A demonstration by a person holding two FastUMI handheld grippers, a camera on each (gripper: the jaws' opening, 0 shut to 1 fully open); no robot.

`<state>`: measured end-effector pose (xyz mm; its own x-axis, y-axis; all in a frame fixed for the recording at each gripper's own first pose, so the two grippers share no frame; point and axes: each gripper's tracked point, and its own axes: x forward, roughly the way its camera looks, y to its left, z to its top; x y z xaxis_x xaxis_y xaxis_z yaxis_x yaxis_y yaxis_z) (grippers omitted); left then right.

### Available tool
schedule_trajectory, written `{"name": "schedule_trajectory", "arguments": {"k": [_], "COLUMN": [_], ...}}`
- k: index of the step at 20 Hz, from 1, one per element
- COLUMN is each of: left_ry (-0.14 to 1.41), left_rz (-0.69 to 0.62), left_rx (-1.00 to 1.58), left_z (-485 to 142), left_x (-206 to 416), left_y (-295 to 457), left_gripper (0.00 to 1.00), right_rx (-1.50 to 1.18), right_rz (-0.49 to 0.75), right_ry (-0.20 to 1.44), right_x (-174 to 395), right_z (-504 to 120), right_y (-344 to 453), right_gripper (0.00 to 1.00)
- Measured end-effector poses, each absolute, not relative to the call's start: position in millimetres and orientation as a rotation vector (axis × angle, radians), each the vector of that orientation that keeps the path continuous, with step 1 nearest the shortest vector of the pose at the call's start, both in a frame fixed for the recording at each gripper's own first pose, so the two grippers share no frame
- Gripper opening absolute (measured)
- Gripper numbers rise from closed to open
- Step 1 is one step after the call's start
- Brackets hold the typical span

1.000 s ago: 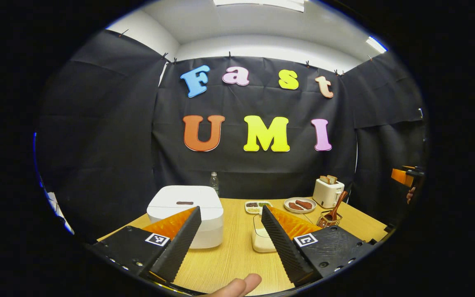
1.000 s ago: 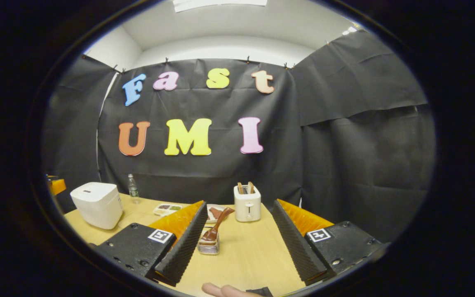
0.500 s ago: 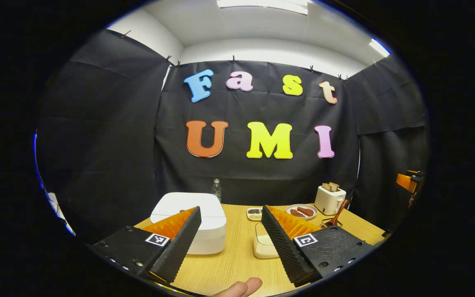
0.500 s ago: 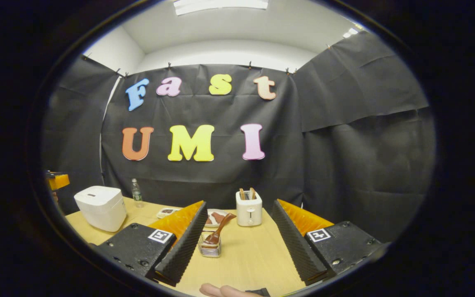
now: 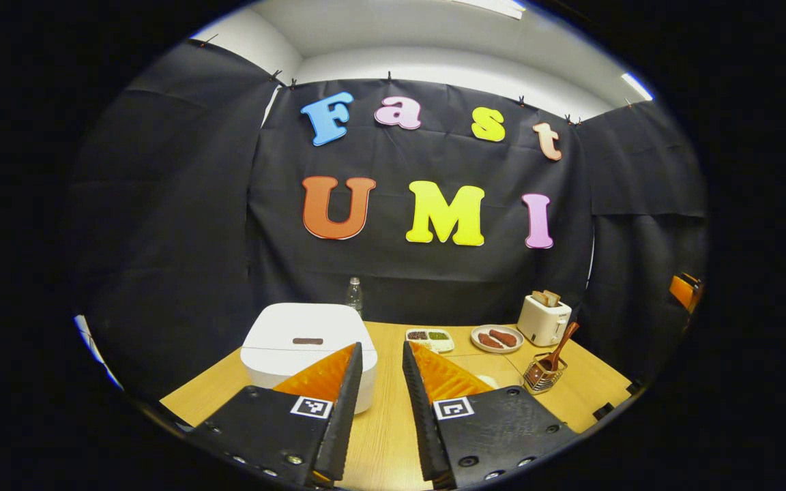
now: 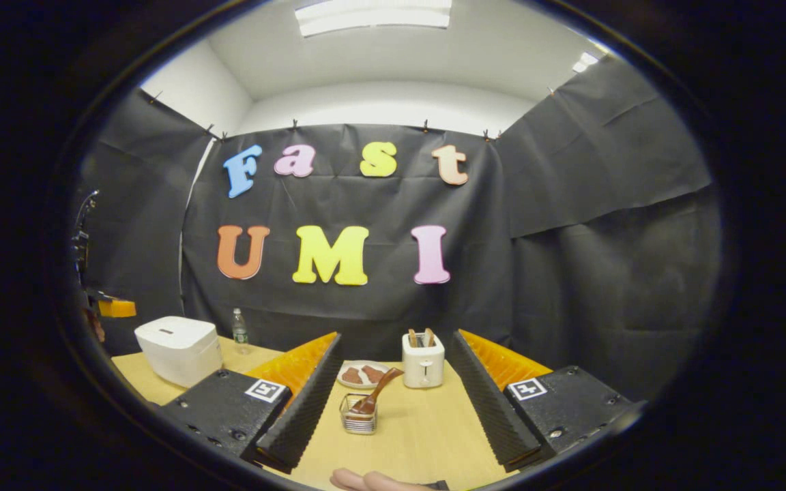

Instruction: Close the left gripper, press the button to open the rice cooker; take a wooden spoon from the chopstick holder with the right hand, scoop a spoonful of rice and pour it into the rice cooker, then put the wooden spoon back into the chopstick holder.

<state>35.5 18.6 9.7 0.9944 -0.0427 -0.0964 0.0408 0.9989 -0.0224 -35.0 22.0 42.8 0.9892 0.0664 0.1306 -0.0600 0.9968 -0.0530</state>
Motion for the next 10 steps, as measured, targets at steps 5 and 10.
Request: {"name": "schedule_trajectory", "arguments": {"k": [5, 10], "left_ry": [0.127, 0.142], "left_rz": [-0.084, -0.039], "left_rx": [-0.006, 0.062], "left_z": [12, 19], "left_x": [46, 64], "left_y": [14, 30], "left_gripper": [0.04, 0.0], "right_rx": [-0.053, -0.055], "right_rz": [0.094, 0.093], "right_ry": [-0.109, -0.079], "right_x": [-31, -19], "right_z": [34, 20], "right_y": [41, 47], "right_gripper": [1.0, 1.0]}}
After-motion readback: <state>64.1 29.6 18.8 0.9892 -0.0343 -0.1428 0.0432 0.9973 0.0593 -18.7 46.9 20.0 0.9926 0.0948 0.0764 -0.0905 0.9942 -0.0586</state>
